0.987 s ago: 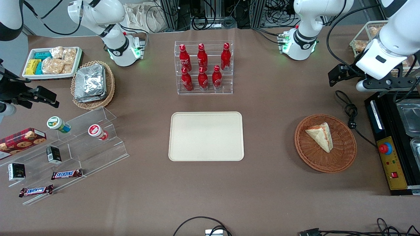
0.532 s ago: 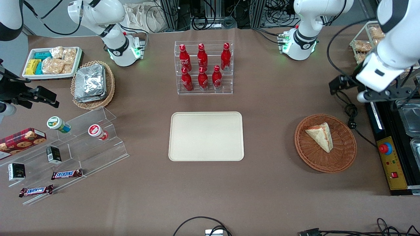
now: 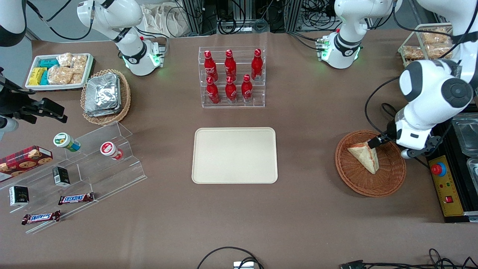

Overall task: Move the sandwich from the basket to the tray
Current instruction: 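Move the left gripper down over the sandwich in the wicker basket, then close the left gripper on the triangular sandwich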

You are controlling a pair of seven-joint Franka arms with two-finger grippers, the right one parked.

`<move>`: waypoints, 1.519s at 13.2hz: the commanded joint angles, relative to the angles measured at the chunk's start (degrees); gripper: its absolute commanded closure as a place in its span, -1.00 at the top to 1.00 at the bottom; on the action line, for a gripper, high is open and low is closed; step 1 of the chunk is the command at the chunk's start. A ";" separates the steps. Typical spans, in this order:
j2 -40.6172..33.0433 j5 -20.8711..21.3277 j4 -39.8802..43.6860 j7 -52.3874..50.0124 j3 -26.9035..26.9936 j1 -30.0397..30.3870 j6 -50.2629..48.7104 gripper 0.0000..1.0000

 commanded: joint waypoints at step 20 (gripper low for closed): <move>10.05 -1.25 0.19 -2.27 0.90 -0.08 6.87 -1.00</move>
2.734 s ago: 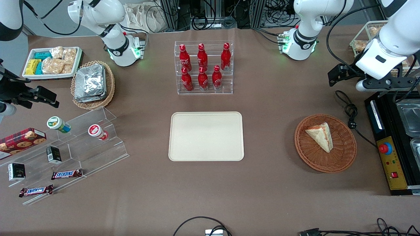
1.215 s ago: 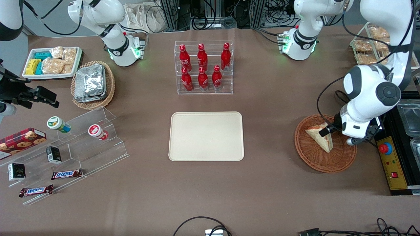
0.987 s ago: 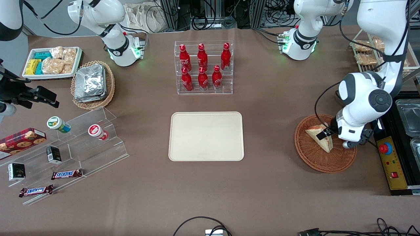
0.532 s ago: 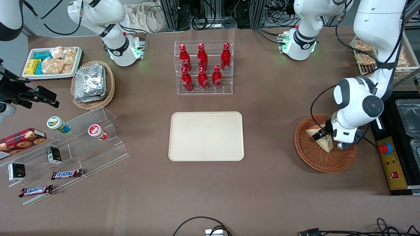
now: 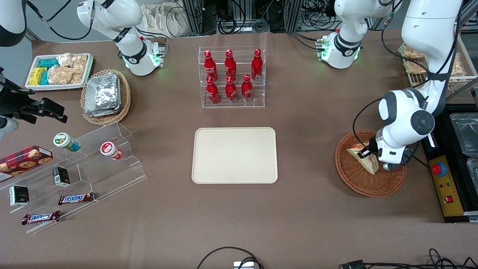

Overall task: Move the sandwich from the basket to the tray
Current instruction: 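Close the left gripper on the triangular sandwich, then lift the sandwich and carry it over the cream tray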

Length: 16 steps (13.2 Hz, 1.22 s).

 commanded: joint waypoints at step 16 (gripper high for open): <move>8.29 1.95 35.60 2.56 -6.57 -26.36 -33.89 -1.00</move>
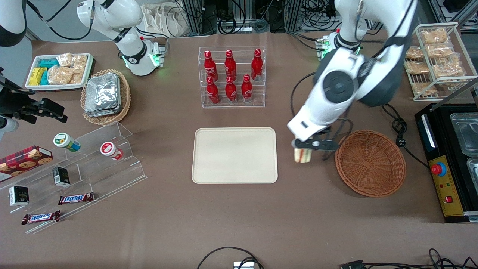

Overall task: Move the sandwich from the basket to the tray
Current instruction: 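Lift the sandwich and carry it over the cream tray, then lower the sandwich onto the tray and open the left gripper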

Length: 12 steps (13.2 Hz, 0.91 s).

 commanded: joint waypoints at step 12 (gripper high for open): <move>20.83 -0.07 4.98 -9.22 2.31 -8.74 18.59 -1.00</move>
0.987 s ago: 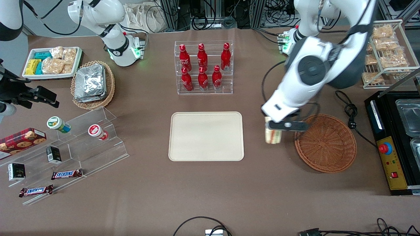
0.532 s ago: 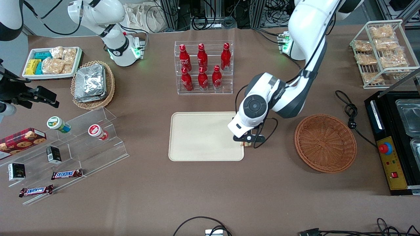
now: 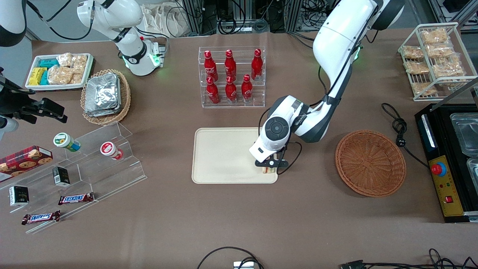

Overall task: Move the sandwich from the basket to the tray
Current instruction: 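Lower the sandwich onto the tray and open the left gripper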

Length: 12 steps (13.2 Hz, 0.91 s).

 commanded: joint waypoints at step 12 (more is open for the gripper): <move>-1.51 0.05 1.20 -0.40 2.32 -1.39 0.49 1.00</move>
